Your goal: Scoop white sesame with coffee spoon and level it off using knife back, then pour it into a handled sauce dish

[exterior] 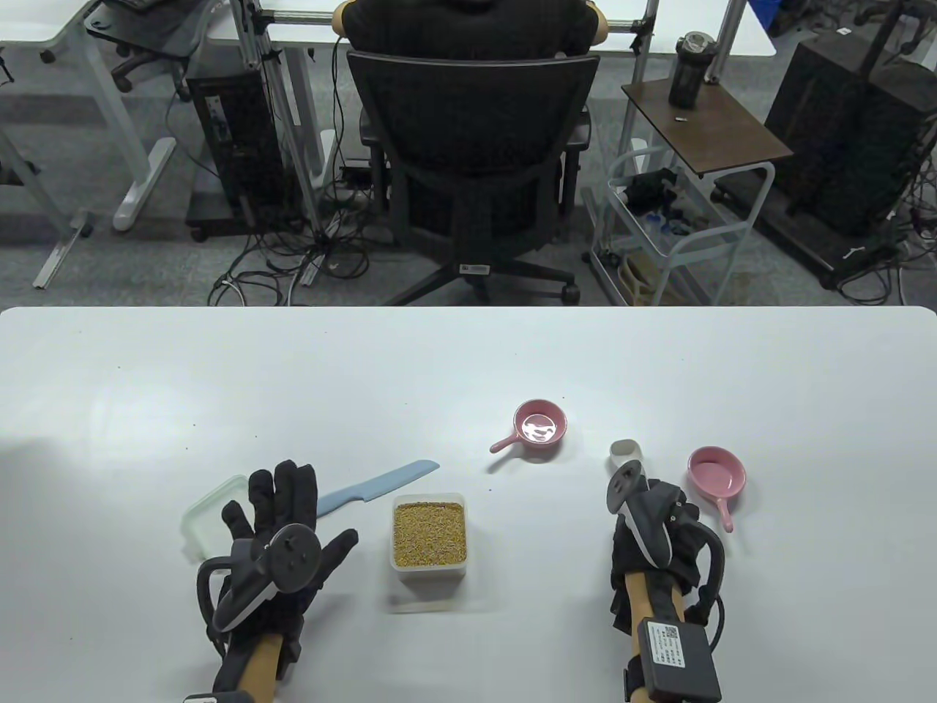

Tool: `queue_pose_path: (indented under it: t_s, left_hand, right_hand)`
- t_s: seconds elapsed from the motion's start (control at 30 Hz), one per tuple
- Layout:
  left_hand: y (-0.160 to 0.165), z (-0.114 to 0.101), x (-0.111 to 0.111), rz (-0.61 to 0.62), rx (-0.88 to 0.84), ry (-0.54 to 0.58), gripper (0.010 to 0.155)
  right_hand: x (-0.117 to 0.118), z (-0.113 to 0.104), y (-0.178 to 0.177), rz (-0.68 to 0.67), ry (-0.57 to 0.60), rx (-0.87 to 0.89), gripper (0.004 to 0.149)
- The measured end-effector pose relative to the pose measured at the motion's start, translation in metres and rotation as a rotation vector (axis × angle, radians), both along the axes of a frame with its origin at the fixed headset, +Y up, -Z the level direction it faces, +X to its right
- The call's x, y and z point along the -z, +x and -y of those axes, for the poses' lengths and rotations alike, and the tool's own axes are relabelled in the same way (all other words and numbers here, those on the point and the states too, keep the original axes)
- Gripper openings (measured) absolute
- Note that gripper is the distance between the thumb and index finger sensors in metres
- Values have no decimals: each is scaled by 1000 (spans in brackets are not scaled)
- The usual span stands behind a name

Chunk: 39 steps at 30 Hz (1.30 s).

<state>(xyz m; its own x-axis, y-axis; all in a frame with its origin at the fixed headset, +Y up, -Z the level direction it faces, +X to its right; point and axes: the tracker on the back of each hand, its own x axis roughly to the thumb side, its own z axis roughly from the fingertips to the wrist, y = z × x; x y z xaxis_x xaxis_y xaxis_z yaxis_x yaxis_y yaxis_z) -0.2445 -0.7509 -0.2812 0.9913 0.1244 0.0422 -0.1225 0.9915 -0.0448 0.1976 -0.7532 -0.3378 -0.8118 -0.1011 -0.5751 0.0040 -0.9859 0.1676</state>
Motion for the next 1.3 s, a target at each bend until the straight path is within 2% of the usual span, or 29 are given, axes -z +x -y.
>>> queue_pose_path:
  t_s: [0.17,0.23,0.4,0.57,0.67,0.8,0.9,0.97,1.07,1.23,1.3]
  left_hand:
    - [2,1,1,9,5,-15,98]
    - [3,1,1,12,3,-18,98]
    - [3,3,1,13,-19,-23,97]
    - [7,2,0,40,-12,-23,97]
    - [12,1,0,54,-6,-18,97]
    - [15,2,0,64,6,-27,97]
    - [15,2,0,64,3,-32,97]
    - [14,2,0,61,0,-33,97]
    - [13,3,0,59,-7,-41,97]
    - [14,4,0,65,-8,-58,97]
    - [14,5,0,68,-16,-61,97]
  right_hand:
    - [6,14,4,59,-1,12,53]
    - [7,14,7,90,43,52,48]
    - [7,12,15,150,69,189,38]
    - [5,9,17,122,14,206,37]
    - [1,-6,13,81,82,204,37]
    - [-7,-40,0,-32,223,253,37]
    - [-19,-63,-15,-155,360,360,37]
    - [-27,-70,-26,-228,413,446,37]
    - [-34,-66,-38,-293,443,561,37]
    - [-38,-29,-52,-354,467,708,37]
    - [-37,-21,-53,-365,441,719,37]
